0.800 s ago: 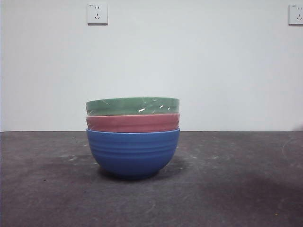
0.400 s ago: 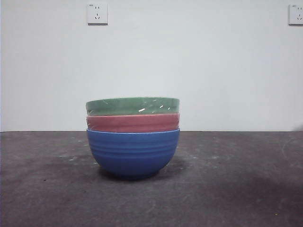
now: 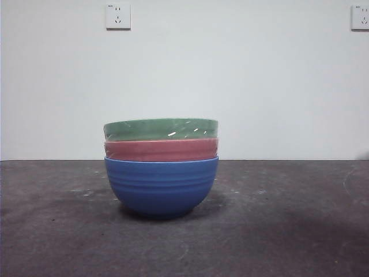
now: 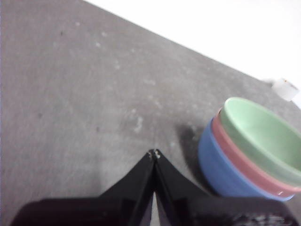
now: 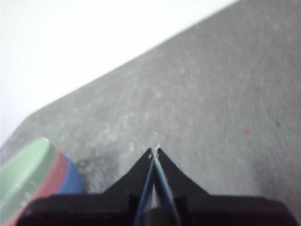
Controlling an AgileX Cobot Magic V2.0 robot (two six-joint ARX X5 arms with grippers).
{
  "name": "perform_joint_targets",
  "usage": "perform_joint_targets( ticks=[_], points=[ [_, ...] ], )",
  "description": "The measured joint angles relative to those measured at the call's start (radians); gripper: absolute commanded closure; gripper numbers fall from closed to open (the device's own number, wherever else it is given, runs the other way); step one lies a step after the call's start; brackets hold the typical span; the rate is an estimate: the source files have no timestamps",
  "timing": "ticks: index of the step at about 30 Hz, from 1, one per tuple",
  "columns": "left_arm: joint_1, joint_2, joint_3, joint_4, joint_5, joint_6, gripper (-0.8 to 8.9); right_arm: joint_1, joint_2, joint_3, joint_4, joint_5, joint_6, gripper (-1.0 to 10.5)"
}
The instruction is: Pick up the green bowl on the top,put the green bowl on the left,pick up the red bowl in the middle,put the red bowl on the right
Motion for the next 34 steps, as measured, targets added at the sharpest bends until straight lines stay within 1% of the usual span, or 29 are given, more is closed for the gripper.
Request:
perform_joint_targets(
  ticks=[5, 8, 10, 13, 18, 21, 23, 26, 27, 28, 29, 31, 32, 34],
  points=[
    [0.000, 0.111, 0.103, -0.003, 0.003, 0.000, 8.21, 0.000, 0.097, 0.110, 0.003, 0.000, -0.002, 9.6],
    [0.000, 0.191, 0.174, -0.008, 0.008, 0.002, 8.21, 0.000, 0.169, 0.186, -0.008, 0.000, -0.016, 9.5],
    [0.000, 0.244, 0.225, -0.008, 0.027, 0.010, 8.21, 0.000, 0.219, 0.241, -0.027, -0.001, -0.037, 9.5],
    [0.000, 0.328, 0.310, -0.012, 0.084, 0.052, 8.21, 0.000, 0.299, 0.325, -0.054, -0.040, -0.092, 9.5],
    [0.000, 0.474, 0.455, -0.056, 0.224, 0.151, 8.21, 0.000, 0.435, 0.463, -0.110, -0.154, -0.201, 9.5],
    [0.000, 0.563, 0.537, -0.094, 0.328, 0.209, 8.21, 0.000, 0.526, 0.549, -0.180, -0.261, -0.274, 9.5],
    [0.000, 0.618, 0.587, -0.116, 0.407, 0.243, 8.21, 0.000, 0.589, 0.602, -0.232, -0.351, -0.327, 9.5],
    [-0.011, 0.690, 0.647, -0.159, 0.510, 0.270, 8.09, 0.000, 0.669, 0.657, -0.301, -0.487, -0.393, 9.3],
    [-0.018, 0.707, 0.662, -0.173, 0.539, 0.279, 7.96, 0.000, 0.689, 0.669, -0.320, -0.522, -0.407, 8.9],
    [-0.028, 0.725, 0.679, -0.190, 0.565, 0.288, 7.37, 0.000, 0.708, 0.679, -0.334, -0.551, -0.420, 8.1],
    [-0.040, 0.741, 0.696, -0.208, 0.573, 0.295, 6.34, 0.000, 0.723, 0.686, -0.344, -0.566, -0.429, 7.2],
    [-0.066, 0.764, 0.721, -0.230, 0.572, 0.303, 4.35, 0.001, 0.739, 0.694, -0.354, -0.569, -0.438, 6.1],
    [-0.080, 0.772, 0.728, -0.232, 0.571, 0.306, 4.05, 0.001, 0.743, 0.694, -0.356, -0.569, -0.440, 5.9],
    [-0.113, 0.783, 0.735, -0.236, 0.570, 0.309, 4.06, 0.001, 0.743, 0.695, -0.361, -0.569, -0.443, 6.0]
  ],
)
